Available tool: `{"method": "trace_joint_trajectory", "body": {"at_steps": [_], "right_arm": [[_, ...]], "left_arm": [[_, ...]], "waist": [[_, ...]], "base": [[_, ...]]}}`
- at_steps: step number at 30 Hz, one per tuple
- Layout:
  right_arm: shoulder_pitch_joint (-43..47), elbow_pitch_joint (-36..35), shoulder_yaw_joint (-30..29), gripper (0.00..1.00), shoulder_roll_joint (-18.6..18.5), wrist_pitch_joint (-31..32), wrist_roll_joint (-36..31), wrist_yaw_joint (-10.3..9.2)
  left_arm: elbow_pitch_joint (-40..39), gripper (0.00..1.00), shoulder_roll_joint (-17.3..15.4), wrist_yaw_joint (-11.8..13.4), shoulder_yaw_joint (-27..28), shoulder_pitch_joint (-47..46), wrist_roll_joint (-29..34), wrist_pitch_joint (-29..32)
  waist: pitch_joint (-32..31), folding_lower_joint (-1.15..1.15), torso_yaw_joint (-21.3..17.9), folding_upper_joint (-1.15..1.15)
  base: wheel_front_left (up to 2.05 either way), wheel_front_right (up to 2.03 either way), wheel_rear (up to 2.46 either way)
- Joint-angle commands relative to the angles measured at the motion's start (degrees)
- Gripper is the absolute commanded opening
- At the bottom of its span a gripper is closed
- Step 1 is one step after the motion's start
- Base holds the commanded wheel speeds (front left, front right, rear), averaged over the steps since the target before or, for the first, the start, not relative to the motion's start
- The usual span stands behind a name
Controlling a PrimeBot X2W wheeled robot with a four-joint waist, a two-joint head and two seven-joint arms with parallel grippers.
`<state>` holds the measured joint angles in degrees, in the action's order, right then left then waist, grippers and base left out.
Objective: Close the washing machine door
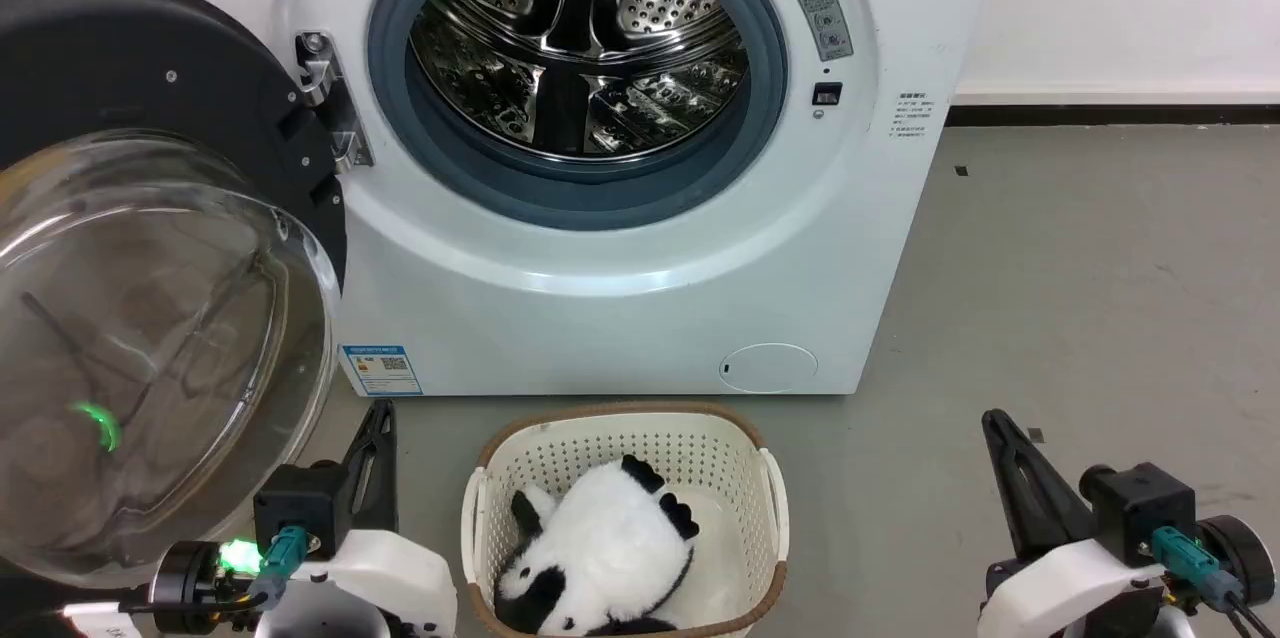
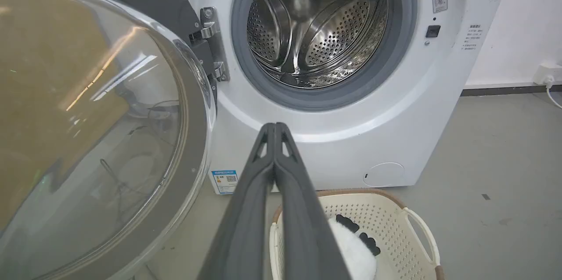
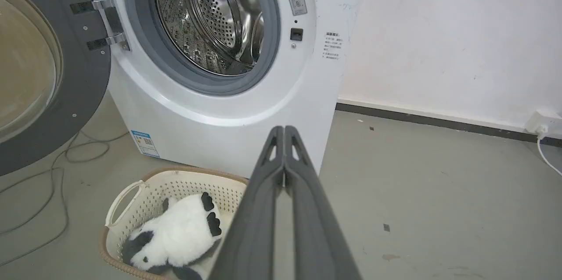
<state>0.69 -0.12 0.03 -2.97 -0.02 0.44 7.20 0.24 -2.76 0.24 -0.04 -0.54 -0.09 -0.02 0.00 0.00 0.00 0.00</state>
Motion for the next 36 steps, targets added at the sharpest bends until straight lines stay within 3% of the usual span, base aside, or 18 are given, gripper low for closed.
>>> {"method": "trace_joint_trajectory", "body": {"at_steps": [1,14,15,30,31,32,36], "right_arm": [[-0.7,0.1,0.0,0.0,0.1,0.0,-0.4,0.29],[-0.7,0.1,0.0,0.0,0.1,0.0,-0.4,0.29],[0.0,0.0,0.0,1.0,0.0,0.0,0.0,0.0],[0.2,1.1,-0.6,1.0,0.0,-1.1,1.3,-0.02],[0.2,1.2,-0.6,1.0,0.0,-1.2,1.4,-0.02],[0.2,1.3,-0.7,1.0,0.0,-1.3,1.5,-0.02],[0.3,1.6,-0.9,1.0,0.0,-1.7,1.9,-0.01]], "left_arm": [[-0.2,0.0,-0.1,-0.2,0.0,0.5,0.1,0.0],[-0.2,0.0,-0.1,-0.2,0.0,0.5,0.1,0.0],[0.0,1.0,0.0,0.0,0.0,0.0,0.0,0.0],[1.4,1.0,0.0,0.0,-1.1,-0.5,-1.5,-1.4],[1.5,0.2,0.0,0.0,-1.2,-0.5,-1.7,-1.5],[1.6,0.0,0.0,0.0,-1.3,-0.6,-1.8,-1.6],[1.9,0.0,0.0,-0.1,-1.6,-0.7,-2.1,-2.1]], "waist": [[0.0,0.0,0.0,0.0],[0.0,0.0,0.0,0.0],[0.0,0.0,0.0,0.0],[0.0,0.0,0.1,0.0],[0.0,0.0,0.1,0.0],[0.0,0.0,0.2,0.0],[0.0,0.0,0.4,0.0]], "base": [[0.0,0.0,0.0],[0.0,0.0,0.0],[0.0,0.0,0.0],[0.0,0.0,0.0],[0.0,0.0,0.0],[0.0,0.0,0.0],[0.0,0.0,0.0]]}}
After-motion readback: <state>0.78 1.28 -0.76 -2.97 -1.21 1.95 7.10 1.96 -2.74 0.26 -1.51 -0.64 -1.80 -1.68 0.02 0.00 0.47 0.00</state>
